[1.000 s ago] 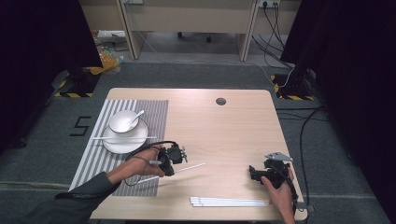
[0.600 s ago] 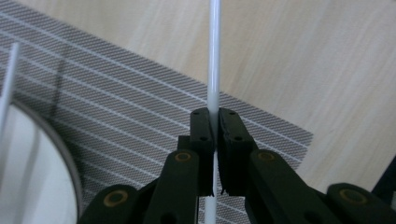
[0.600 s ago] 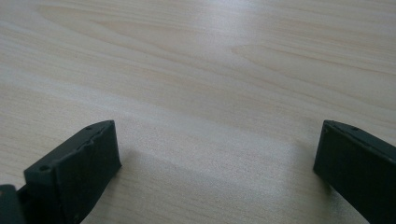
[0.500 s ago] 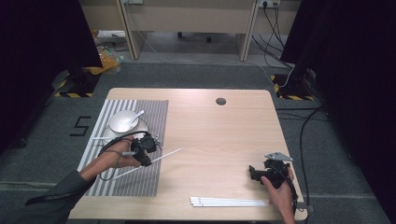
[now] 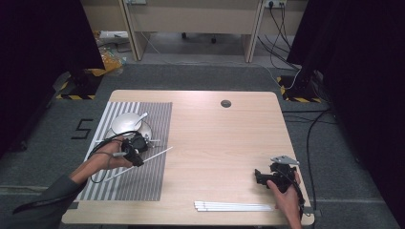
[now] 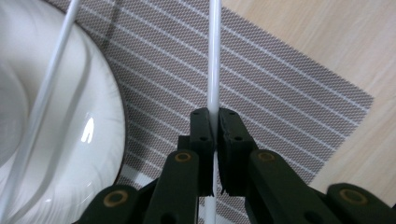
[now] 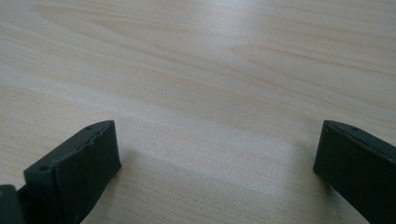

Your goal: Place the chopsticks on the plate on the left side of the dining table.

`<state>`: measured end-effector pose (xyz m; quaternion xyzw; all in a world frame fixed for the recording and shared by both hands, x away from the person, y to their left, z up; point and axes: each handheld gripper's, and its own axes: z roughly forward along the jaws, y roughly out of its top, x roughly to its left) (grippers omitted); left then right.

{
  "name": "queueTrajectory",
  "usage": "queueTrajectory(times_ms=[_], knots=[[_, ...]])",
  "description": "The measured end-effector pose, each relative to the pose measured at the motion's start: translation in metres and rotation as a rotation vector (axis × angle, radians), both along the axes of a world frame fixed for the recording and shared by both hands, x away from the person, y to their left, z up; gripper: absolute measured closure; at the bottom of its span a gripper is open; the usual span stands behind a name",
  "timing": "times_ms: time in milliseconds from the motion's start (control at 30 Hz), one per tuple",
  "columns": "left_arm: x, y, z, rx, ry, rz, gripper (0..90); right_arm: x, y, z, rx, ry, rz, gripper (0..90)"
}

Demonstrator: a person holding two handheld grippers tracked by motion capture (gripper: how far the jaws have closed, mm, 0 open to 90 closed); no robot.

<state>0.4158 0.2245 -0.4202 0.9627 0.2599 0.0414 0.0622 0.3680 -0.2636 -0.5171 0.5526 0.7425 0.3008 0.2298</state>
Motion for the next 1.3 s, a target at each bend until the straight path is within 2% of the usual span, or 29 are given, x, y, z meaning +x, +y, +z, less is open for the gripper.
queueTrajectory(times_ms=[167,467,800,967,1133,1300], knots=[[0.010,0.013,-0.004,0.027,-0.001,0.031,85.0,0.000,0.000,0.000,0.000,0.000,0.000,0.3],[0.023,0.027,-0.003,0.037,-0.025,0.065,85.0,0.000,0.000,0.000,0.000,0.000,0.000,0.3],[0.034,0.029,-0.010,0.065,-0.038,0.061,85.0,0.000,0.000,0.000,0.000,0.001,0.000,0.3],[0.039,0.027,-0.016,0.081,-0.024,0.050,84.9,0.000,0.000,0.000,0.000,0.001,0.000,0.3],[0.045,0.026,-0.017,0.095,-0.027,0.044,84.9,0.000,0.000,0.000,0.000,0.001,0.000,0.3],[0.051,0.027,-0.018,0.135,-0.043,0.028,84.9,0.000,0.000,0.000,0.000,0.001,0.000,0.3]])
